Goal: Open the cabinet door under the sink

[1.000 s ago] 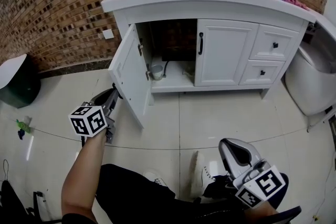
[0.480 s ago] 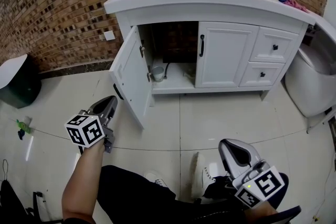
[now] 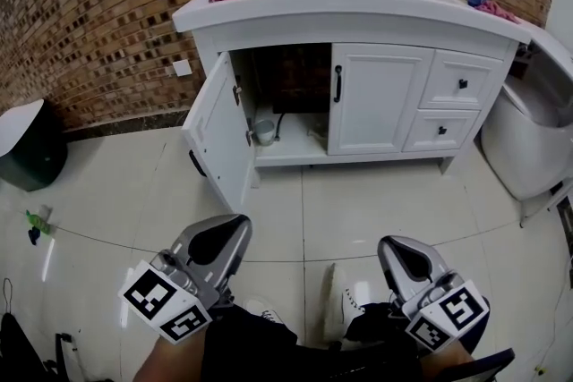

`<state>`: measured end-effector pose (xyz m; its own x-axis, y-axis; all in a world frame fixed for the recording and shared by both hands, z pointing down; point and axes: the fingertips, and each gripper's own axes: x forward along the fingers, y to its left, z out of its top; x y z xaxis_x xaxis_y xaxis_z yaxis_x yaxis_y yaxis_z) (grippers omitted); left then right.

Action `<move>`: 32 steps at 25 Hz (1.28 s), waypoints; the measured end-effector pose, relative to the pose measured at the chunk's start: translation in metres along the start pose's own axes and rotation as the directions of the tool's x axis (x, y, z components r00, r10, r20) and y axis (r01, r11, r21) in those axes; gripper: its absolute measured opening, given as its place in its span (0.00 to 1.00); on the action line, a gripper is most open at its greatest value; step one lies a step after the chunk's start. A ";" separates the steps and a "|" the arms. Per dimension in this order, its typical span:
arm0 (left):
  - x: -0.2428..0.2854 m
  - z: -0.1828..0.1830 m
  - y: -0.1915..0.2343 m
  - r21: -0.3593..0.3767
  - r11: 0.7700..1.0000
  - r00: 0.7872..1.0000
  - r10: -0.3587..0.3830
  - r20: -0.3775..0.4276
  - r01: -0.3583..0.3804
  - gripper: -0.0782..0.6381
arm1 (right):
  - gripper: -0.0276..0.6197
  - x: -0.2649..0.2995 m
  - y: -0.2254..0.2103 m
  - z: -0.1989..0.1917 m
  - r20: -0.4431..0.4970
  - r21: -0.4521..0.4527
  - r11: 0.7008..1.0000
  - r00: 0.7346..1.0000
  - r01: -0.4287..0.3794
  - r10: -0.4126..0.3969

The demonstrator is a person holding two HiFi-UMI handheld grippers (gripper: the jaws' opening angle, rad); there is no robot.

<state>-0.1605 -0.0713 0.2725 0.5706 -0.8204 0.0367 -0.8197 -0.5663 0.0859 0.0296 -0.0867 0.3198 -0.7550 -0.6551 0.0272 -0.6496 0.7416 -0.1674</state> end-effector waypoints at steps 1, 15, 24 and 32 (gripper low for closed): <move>0.001 -0.002 -0.012 -0.014 1.000 1.000 -0.025 0.008 0.025 0.12 | 0.05 -0.001 -0.001 0.000 -0.001 0.001 1.000 1.000 0.001 -0.001; 0.006 -0.052 -0.018 -0.036 0.999 1.000 -0.002 0.014 0.003 0.12 | 0.05 -0.007 -0.011 -0.026 -0.056 0.013 1.000 0.998 0.024 -0.024; 0.007 -0.052 -0.024 -0.050 0.998 1.000 -0.022 0.019 0.023 0.12 | 0.05 -0.005 -0.001 -0.022 -0.059 -0.062 0.998 0.998 0.029 -0.033; 0.008 -0.059 -0.027 -0.053 0.998 0.999 -0.034 0.001 0.034 0.12 | 0.05 -0.003 -0.001 -0.024 -0.059 -0.056 0.998 0.998 0.029 -0.032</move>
<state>-0.1307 -0.0581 0.3289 0.5977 -0.8011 0.0324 -0.7964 -0.5885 0.1393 0.0298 -0.0819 0.3435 -0.7377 -0.6690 0.0904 -0.6751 0.7293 -0.1115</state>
